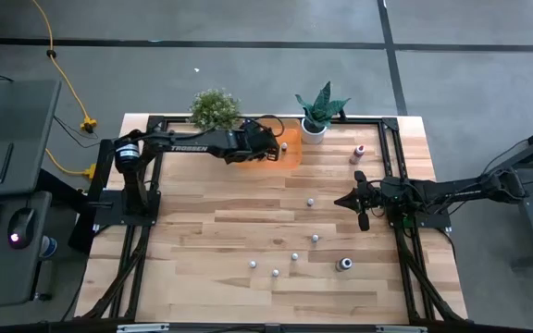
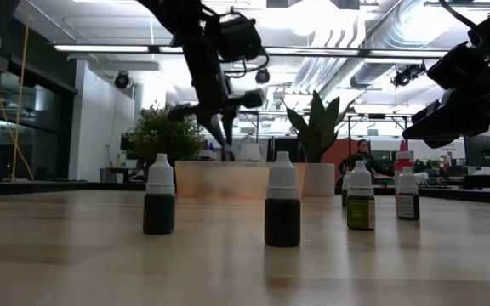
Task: Pick & Place food coloring
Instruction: Put the small green bottle into the bin, then put the small blue bottle into the bin
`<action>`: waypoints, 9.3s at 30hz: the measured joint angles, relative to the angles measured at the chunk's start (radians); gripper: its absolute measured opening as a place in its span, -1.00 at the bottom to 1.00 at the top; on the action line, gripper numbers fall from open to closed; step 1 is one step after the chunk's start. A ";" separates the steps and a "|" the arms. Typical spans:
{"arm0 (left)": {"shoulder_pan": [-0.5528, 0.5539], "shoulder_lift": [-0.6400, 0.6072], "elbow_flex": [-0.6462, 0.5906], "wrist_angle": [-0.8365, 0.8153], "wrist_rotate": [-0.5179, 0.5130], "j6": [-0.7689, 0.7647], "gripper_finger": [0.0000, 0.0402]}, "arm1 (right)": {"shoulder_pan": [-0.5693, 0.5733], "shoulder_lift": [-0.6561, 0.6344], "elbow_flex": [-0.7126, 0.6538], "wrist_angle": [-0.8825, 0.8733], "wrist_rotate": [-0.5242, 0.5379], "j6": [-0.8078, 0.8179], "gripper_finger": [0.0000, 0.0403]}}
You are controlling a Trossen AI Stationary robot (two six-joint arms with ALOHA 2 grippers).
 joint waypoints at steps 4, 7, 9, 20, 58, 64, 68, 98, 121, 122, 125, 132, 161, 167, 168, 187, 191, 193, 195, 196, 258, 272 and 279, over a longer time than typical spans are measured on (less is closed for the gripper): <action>0.000 0.021 -0.002 -0.024 -0.025 -0.042 -0.81 | 0.000 0.000 0.000 0.000 0.000 0.000 -1.00; 0.000 0.036 -0.006 -0.057 -0.022 -0.060 -0.81 | 0.000 0.000 0.000 0.000 0.000 0.000 -1.00; 0.000 0.048 -0.003 -0.044 -0.020 -0.067 -0.81 | 0.000 0.000 0.000 0.000 0.000 0.000 -1.00; 0.001 0.092 -0.003 -0.058 0.040 -0.066 -0.81 | 0.000 0.000 0.000 0.000 0.000 0.000 -1.00; 0.047 0.107 -0.003 -0.058 0.079 -0.063 -0.67 | 0.000 0.000 0.000 0.000 0.000 0.000 -1.00; 0.060 0.107 -0.003 -0.031 0.088 -0.028 -0.67 | 0.000 0.000 0.000 0.000 0.000 0.000 -1.00; 0.068 0.107 -0.003 -0.030 0.093 -0.023 -0.67 | 0.000 0.000 0.000 0.000 0.000 0.000 -1.00; 0.079 0.107 -0.003 -0.016 0.110 0.036 -0.67 | 0.000 0.000 0.000 0.000 0.000 0.000 -1.00; 0.078 0.107 0.015 0.004 0.084 0.043 -0.17 | 0.000 0.000 0.000 0.000 0.000 0.000 -1.00; 0.078 0.106 0.028 0.005 0.083 0.051 -0.16 | 0.000 0.000 0.000 0.000 0.000 0.000 -1.00; 0.078 0.106 0.077 -0.004 0.075 0.101 -0.16 | 0.000 0.000 0.000 0.000 0.000 0.000 -1.00; 0.049 0.080 0.196 -0.023 -0.013 0.246 -0.16 | 0.000 0.000 0.000 0.000 0.000 0.000 -1.00; -0.321 -0.391 0.176 -0.425 -0.105 0.679 -0.16 | 0.000 0.001 0.000 0.000 -0.001 0.000 -1.00; -0.406 -0.561 -0.043 -0.375 -0.038 0.647 -0.16 | 0.000 0.001 0.000 0.000 -0.001 0.000 -1.00; -0.419 -0.591 -0.088 -0.351 -0.018 0.643 -0.16 | 0.000 0.001 0.000 0.000 -0.001 0.000 -1.00; -0.485 -0.700 -0.578 0.187 0.612 0.919 -0.16 | 0.000 0.000 0.000 0.005 0.000 0.000 -1.00; -0.485 -0.628 -0.528 0.161 0.626 0.944 -0.16 | 0.000 0.000 0.000 0.004 0.000 0.000 -1.00; -0.485 -0.589 -0.491 0.131 0.631 0.965 -0.16 | 0.000 0.000 0.000 0.006 0.000 0.000 -1.00; -0.485 -0.542 -0.439 0.090 0.625 0.988 -0.16 | 0.000 0.000 0.000 0.003 0.000 0.000 -1.00; -0.485 -0.517 -0.414 0.065 0.617 0.997 -0.16 | 0.000 0.000 0.000 0.004 0.000 0.000 -1.00; -0.707 0.130 0.033 -0.079 0.466 1.343 -0.16 | 0.000 0.001 0.000 0.000 0.000 0.000 -1.00; -0.706 0.128 0.034 -0.064 0.484 1.342 -0.16 | 0.000 0.001 0.000 0.000 0.000 0.000 -1.00; -0.706 0.139 0.034 -0.051 0.503 1.342 -0.22 | 0.000 0.001 0.000 0.000 0.000 0.000 -1.00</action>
